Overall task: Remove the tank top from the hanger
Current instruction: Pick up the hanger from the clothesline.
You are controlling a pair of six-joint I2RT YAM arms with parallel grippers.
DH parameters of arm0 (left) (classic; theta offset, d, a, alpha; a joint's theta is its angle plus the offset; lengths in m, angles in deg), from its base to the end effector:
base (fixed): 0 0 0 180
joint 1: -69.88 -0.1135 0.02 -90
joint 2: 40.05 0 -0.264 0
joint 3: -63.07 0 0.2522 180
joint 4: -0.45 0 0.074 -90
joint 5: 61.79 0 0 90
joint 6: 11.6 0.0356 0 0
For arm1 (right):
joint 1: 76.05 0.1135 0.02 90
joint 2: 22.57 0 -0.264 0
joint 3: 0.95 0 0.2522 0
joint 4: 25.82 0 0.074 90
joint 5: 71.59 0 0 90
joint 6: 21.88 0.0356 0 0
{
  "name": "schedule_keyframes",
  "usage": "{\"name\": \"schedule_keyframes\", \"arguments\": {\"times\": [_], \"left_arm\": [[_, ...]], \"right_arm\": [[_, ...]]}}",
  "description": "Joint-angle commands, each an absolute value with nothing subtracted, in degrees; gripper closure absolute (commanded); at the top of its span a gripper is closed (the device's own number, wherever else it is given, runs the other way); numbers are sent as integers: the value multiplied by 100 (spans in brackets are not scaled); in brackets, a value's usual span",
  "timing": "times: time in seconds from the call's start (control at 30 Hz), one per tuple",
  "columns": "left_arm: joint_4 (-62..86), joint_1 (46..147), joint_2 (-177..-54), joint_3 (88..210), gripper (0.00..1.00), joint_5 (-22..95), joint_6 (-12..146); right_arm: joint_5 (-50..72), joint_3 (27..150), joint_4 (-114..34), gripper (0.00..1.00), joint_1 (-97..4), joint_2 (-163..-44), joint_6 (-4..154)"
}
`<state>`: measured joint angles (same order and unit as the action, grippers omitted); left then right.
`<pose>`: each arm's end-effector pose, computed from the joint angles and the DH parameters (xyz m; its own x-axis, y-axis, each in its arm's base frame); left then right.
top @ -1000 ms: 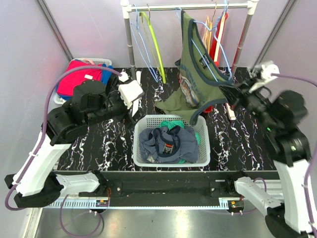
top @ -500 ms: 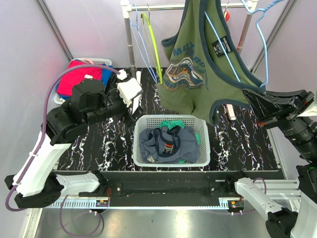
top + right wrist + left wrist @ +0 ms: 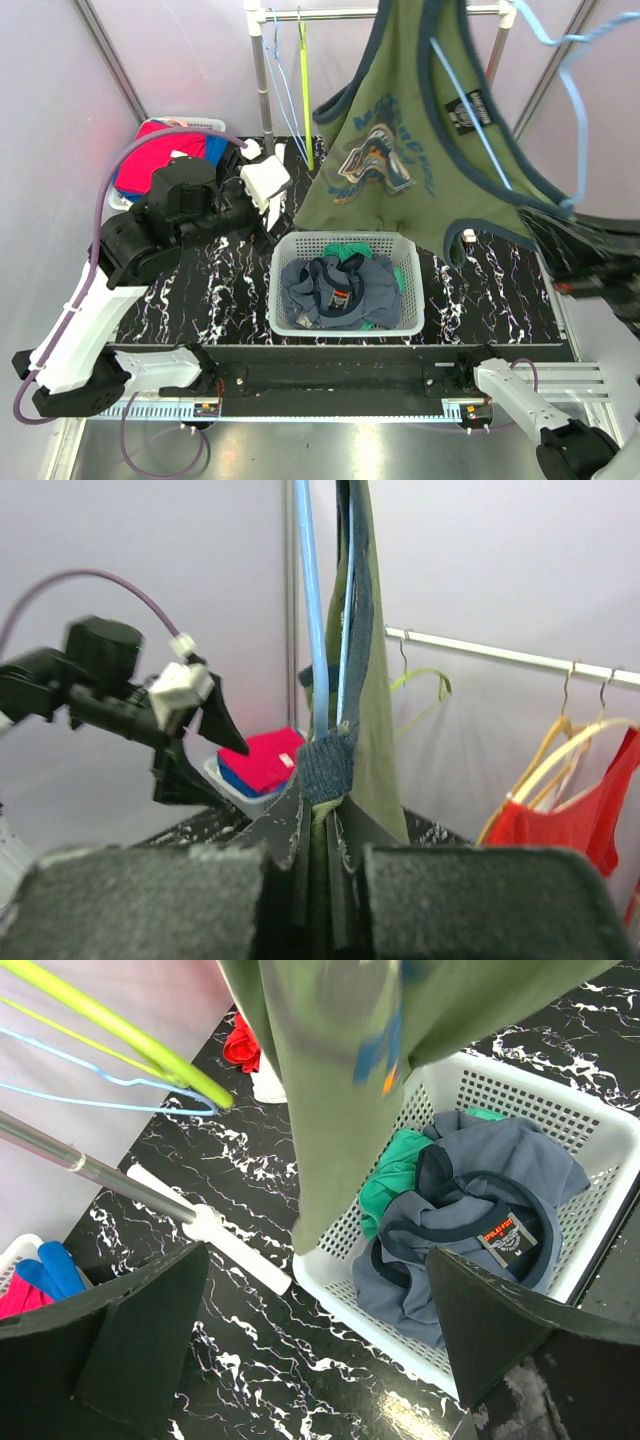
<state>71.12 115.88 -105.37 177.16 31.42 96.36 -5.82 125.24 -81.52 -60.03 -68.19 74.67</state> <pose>0.1220 -0.1292 0.5022 -0.0139 0.4576 -0.8891 0.7974 0.5415 0.2662 -0.0297 0.0067 0.5958 0.3321 0.2036 -0.9210 -0.6517 0.7554 -0.0680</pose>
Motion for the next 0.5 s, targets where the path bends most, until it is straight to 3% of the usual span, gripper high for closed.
{"name": "schedule_keyframes", "arguments": {"times": [0.0, 0.2, 0.47], "left_arm": [[6835, 11506, -10571, 17852, 1, 3243, 9537], [6853, 11436, -10518, 17852, 1, 3270, 9528], [6844, 11427, -10456, 17843, 1, 3287, 9572]], "right_arm": [[-839, 13278, -7553, 100, -6022, -6836, 7629], [-822, 13226, -7632, 100, -5970, -6818, 7647], [-778, 12216, -7667, 100, -5970, -6686, 7586]]}}
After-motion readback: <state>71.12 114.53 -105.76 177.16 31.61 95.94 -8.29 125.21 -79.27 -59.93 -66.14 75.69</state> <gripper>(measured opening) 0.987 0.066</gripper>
